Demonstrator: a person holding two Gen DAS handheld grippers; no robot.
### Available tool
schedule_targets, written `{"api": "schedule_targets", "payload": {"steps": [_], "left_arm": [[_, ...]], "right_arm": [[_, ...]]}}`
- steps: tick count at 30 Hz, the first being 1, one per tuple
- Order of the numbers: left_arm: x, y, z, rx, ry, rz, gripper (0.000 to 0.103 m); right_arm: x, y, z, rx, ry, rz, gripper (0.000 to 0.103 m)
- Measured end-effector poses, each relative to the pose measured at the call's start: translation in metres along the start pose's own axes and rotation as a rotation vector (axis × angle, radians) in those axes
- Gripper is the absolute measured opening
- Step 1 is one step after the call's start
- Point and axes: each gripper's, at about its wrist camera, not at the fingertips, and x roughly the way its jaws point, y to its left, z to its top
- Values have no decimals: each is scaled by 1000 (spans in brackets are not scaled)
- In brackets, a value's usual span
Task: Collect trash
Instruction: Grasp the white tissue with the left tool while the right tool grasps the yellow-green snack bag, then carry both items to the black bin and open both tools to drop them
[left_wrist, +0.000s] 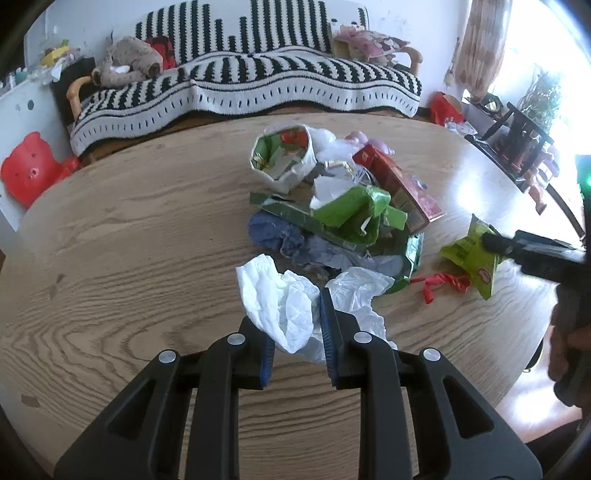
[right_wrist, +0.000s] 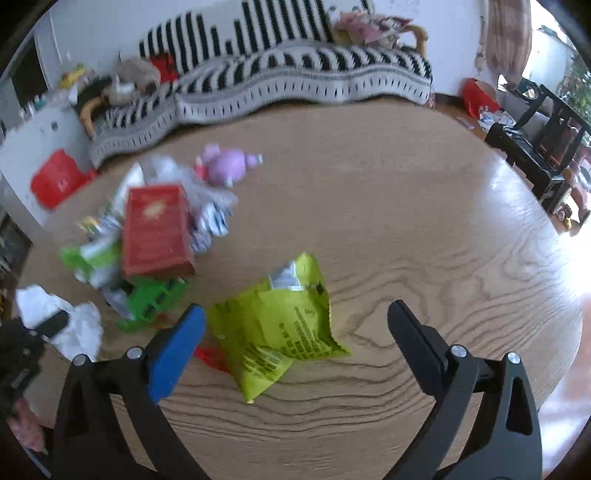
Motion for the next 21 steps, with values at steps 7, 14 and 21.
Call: {"api": "schedule_targets", "payload": {"steps": [7,14,21], "left_arm": [[2,-3,0,10,10,-11,21],[1,-2,4,-2,3,-17,21],[-5,-29,21,-16,-23,-71,21]], "right_arm": [[22,5,-3,-17,47,3,65],[1,8,1,-16,-12,5,56],[-32,-4,-2,0,-79,21,50]]}}
